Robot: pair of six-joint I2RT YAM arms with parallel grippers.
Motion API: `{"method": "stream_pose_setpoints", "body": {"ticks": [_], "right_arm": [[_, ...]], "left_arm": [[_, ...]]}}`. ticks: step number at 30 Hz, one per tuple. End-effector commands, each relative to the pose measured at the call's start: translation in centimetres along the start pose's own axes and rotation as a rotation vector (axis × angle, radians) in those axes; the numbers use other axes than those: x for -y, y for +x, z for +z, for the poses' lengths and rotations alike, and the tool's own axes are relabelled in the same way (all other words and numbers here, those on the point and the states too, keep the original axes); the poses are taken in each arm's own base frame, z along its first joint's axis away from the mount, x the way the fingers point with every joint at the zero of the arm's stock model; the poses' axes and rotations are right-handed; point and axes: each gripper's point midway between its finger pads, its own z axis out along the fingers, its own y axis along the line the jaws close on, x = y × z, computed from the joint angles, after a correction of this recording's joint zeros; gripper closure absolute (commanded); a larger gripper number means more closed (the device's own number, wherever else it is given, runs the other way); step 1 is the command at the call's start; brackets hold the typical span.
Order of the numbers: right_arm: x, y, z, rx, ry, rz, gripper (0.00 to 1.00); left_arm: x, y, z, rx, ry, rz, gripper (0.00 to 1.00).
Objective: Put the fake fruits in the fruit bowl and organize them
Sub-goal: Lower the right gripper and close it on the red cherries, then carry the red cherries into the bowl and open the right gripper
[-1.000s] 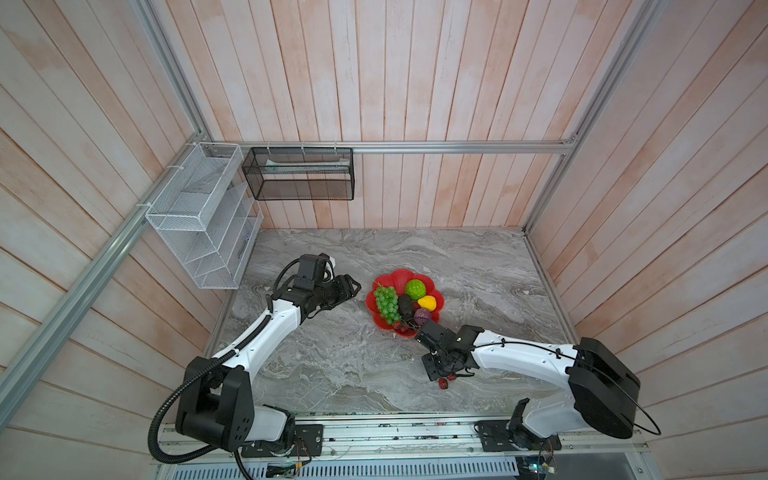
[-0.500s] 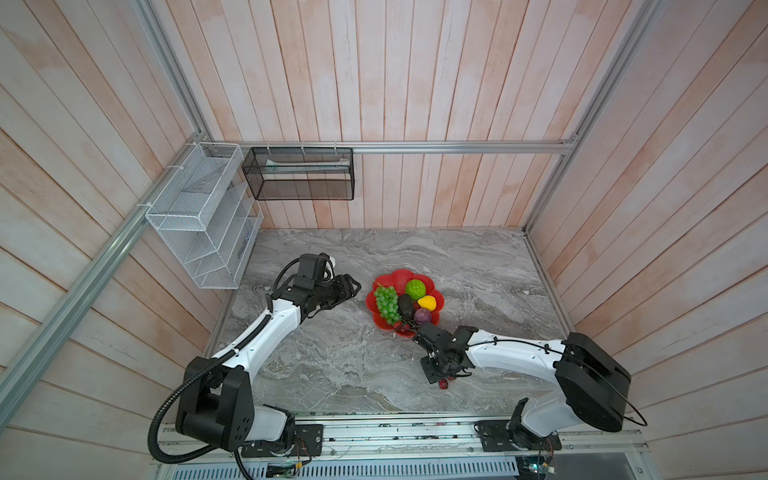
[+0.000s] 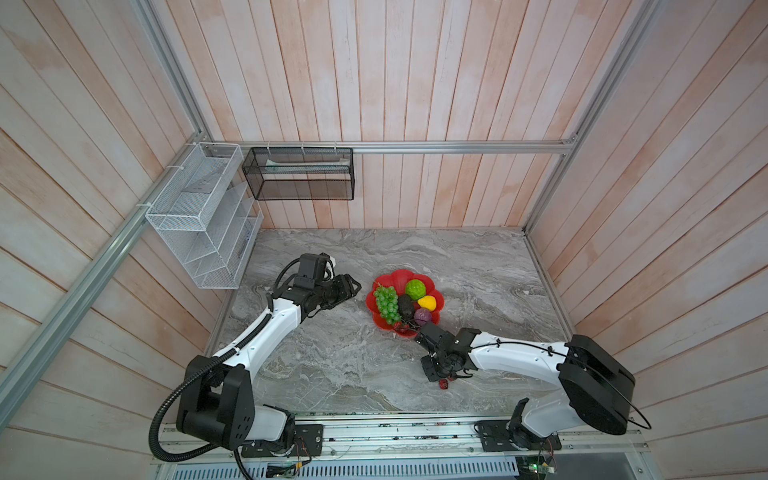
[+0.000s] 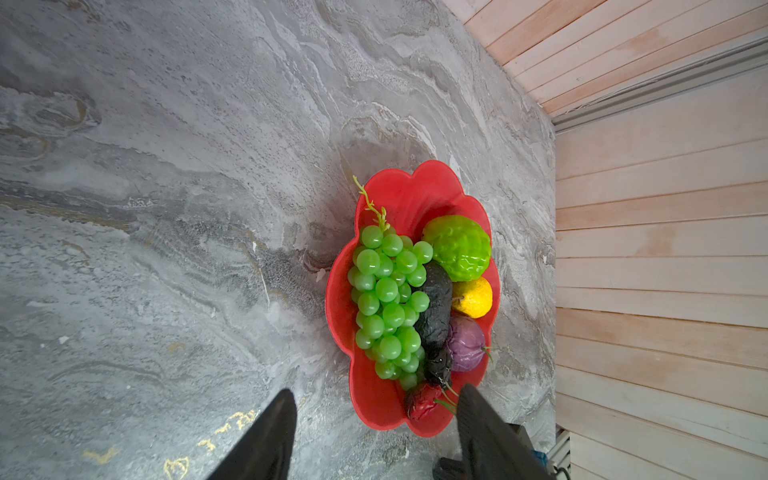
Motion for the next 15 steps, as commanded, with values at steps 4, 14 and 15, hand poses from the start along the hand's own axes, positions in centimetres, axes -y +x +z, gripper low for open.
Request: {"method": "stream_pose_setpoints", "body": {"ticks": [4,14,15], "right_arm": [[0.6,1.6,1.0,-0.053,0.015,0.014,0.97],[0.2,-1.5,-2.3,0.068,0.016,0.023,1.00],[0.0,-2.0,-2.8,0.082,0.008,0.024,1.00]], "left_arm": [[0.3,-0.9,-0.3,0.025,0.002,0.000,0.36],[0.3,-0.8,-0.3,0.028,0.005,-0.003,0.36],[0.3,-0.8,-0.4,0.027,0.004,-0.004,0.36]]}}
